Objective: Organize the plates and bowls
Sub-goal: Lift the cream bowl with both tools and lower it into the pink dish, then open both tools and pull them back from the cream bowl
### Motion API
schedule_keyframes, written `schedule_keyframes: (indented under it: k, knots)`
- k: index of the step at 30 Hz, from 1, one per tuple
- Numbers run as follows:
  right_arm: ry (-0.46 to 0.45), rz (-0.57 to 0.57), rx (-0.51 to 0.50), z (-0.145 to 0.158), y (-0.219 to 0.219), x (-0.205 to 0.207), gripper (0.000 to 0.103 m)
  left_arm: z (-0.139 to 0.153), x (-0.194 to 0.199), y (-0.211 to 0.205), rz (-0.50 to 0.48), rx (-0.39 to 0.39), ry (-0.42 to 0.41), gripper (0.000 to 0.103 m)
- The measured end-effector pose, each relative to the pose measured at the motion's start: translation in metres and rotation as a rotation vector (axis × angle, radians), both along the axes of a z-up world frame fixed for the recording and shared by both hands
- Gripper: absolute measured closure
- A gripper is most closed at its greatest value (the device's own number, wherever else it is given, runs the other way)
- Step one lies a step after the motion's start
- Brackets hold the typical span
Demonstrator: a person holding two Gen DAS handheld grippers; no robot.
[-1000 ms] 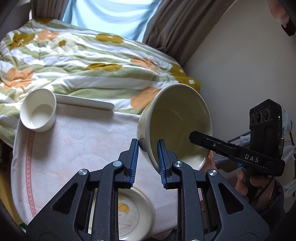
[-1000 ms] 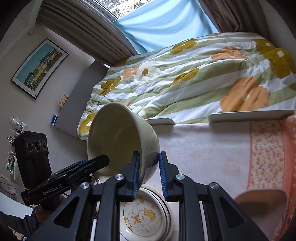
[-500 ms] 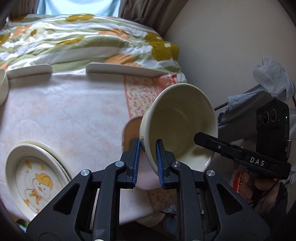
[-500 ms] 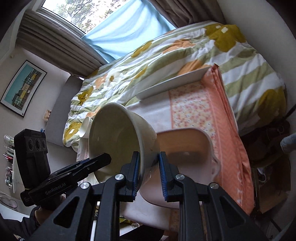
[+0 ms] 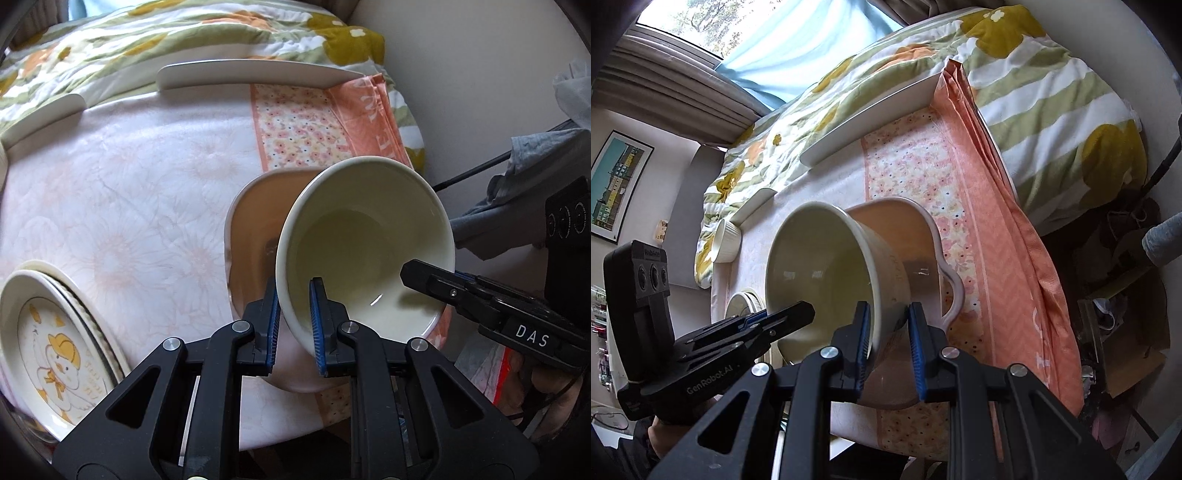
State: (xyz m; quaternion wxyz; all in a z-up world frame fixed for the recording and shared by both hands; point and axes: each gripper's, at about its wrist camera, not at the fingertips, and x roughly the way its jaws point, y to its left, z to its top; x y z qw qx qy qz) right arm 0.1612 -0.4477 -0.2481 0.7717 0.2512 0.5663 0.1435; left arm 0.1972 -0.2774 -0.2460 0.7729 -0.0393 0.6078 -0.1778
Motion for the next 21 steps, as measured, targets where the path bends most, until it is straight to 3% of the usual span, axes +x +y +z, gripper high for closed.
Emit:
schedule_keyframes:
  k: [7,21]
  knots:
    - [0.015,0.054,-0.115,-0.006,0.013,0.007,0.084,-0.014,0.004,-0.007,-0.021,0.113,0.033,0.089]
    - [-0.002,0.142,-0.283,-0.007,0.035,0.009,0.084,-0.021,0.004,-0.008,-0.07,0.196,0.028,0.089]
